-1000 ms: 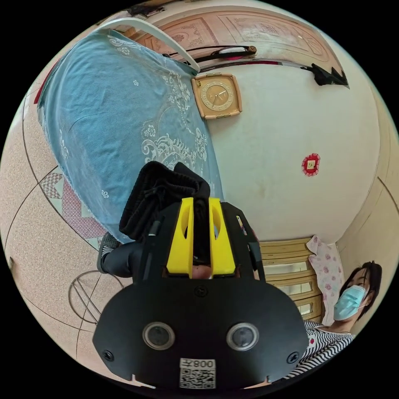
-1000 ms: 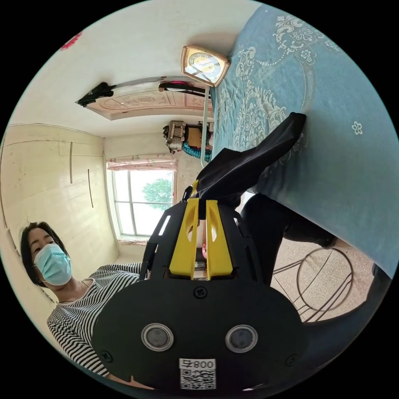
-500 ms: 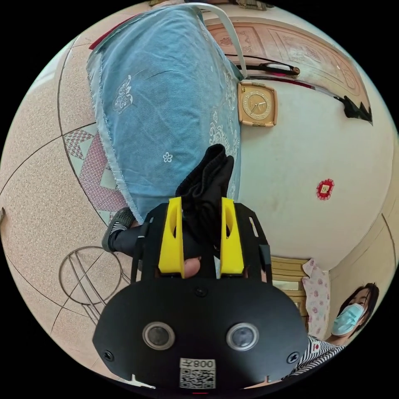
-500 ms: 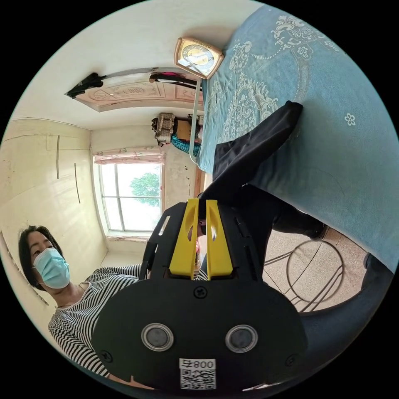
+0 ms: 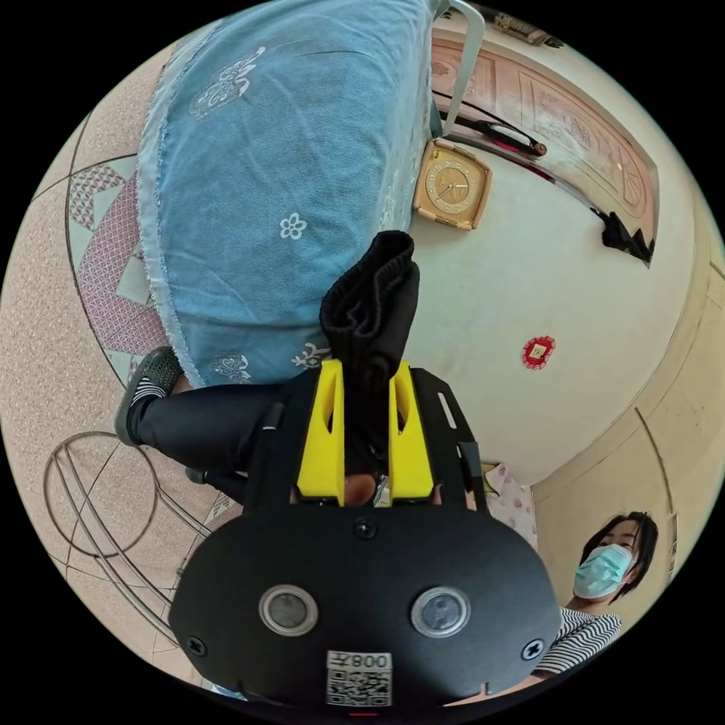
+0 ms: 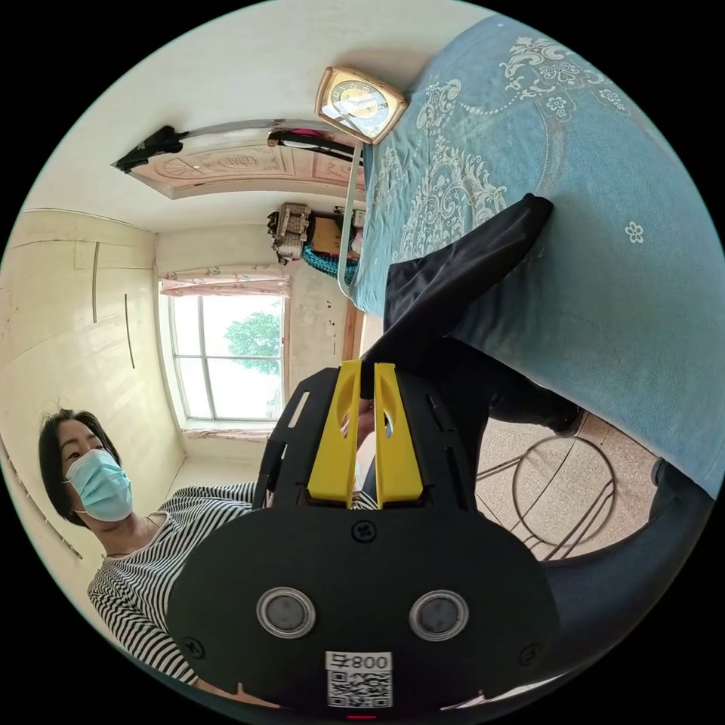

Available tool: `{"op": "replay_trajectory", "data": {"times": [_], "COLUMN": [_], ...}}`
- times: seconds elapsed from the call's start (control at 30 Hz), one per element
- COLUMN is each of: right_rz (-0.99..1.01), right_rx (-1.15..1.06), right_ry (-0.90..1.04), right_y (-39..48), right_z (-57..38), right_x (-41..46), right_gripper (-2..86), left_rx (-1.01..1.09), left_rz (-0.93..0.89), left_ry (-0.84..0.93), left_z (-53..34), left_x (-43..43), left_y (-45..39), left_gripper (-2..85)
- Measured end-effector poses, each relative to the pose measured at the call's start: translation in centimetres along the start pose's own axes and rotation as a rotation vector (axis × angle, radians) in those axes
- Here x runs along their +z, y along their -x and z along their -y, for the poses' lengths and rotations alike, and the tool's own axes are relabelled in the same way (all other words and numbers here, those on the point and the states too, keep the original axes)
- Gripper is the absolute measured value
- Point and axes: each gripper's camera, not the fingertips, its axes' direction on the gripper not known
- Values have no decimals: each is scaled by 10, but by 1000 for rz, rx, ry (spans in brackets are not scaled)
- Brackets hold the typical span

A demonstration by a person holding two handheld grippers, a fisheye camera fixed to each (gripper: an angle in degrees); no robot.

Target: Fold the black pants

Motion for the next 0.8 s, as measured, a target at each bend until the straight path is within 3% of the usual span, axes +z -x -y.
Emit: {"op": "replay_trajectory", "data": {"times": [0.43, 0.63, 0.8], "right_rz": [158, 224, 220], "right_rx": [-29, -60, -115], "right_ry": [-96, -247, -439], "right_y": [-4, -5, 0], "right_z": [-96, -159, -214], "right_x": [-50, -108, -183], "right_gripper": [24, 24, 23], "left_rx": [199, 305, 413], "left_rz": [71, 87, 66], "left_ry": [118, 278, 501], "left_z": [-10, -20, -39], "left_x": [122, 247, 421], "left_y": [14, 22, 29], "left_gripper": [80, 80, 80]}}
